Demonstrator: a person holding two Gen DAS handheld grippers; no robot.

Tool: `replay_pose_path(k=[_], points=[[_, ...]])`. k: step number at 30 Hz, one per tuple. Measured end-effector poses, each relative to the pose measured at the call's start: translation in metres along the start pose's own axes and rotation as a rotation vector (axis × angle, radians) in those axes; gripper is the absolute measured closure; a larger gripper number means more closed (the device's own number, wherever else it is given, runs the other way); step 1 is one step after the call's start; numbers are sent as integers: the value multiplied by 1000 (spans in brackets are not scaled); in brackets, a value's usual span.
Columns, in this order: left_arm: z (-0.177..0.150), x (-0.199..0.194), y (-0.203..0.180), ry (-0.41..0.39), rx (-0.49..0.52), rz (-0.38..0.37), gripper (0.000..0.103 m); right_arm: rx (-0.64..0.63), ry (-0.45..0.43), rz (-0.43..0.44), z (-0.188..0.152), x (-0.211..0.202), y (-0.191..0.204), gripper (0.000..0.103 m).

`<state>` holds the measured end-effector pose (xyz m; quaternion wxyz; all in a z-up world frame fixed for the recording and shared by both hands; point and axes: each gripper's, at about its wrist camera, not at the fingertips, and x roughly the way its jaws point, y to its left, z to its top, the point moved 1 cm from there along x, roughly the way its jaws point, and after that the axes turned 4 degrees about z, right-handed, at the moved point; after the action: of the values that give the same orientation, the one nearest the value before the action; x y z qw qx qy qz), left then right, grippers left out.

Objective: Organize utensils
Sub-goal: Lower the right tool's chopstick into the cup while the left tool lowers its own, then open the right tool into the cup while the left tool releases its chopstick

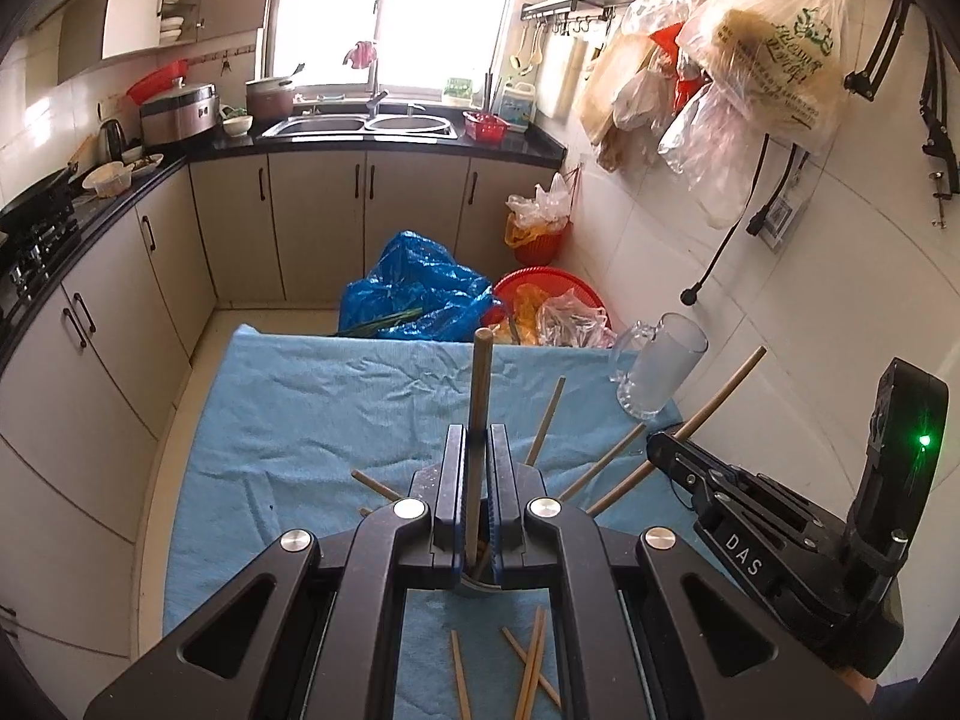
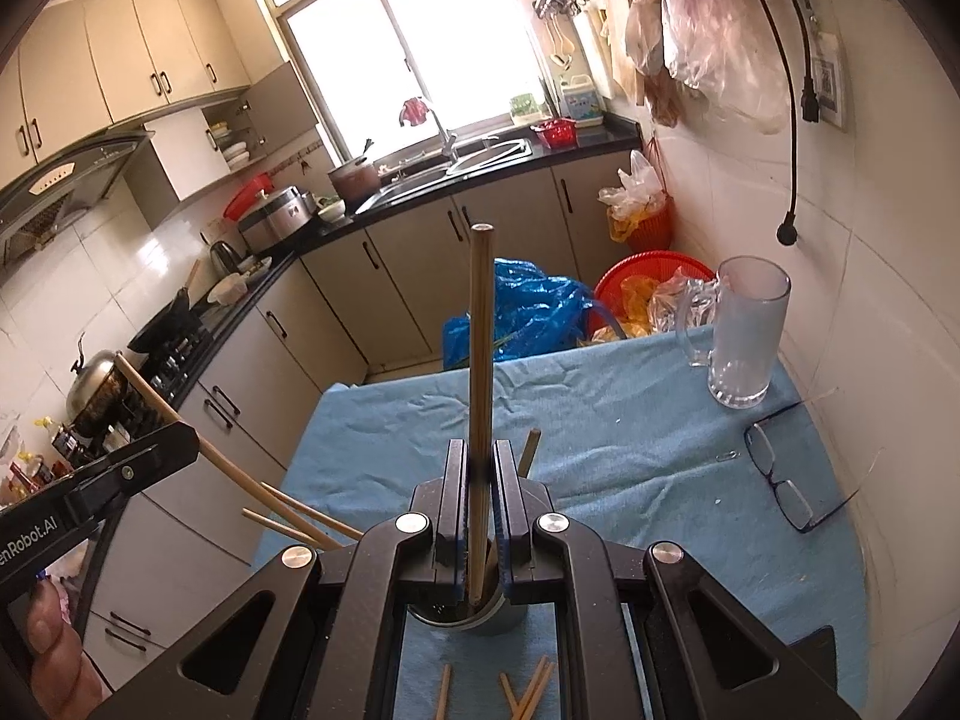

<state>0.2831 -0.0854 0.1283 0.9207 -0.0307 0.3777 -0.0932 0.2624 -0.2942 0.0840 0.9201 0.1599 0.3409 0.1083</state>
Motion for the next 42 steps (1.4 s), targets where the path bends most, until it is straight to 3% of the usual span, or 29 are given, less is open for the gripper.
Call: replay_pose_path(k=[29,36,42], points=[[-17,26,15,66,-27,28,98,-11,100,-8,-21,33,-3,94],[-17,21,17,59,-38,33,97,-14,81,-2,-18,24,-2,93],[-17,7,23,23,-50,59,83,-1,35,-7,-14,1,-5,83]])
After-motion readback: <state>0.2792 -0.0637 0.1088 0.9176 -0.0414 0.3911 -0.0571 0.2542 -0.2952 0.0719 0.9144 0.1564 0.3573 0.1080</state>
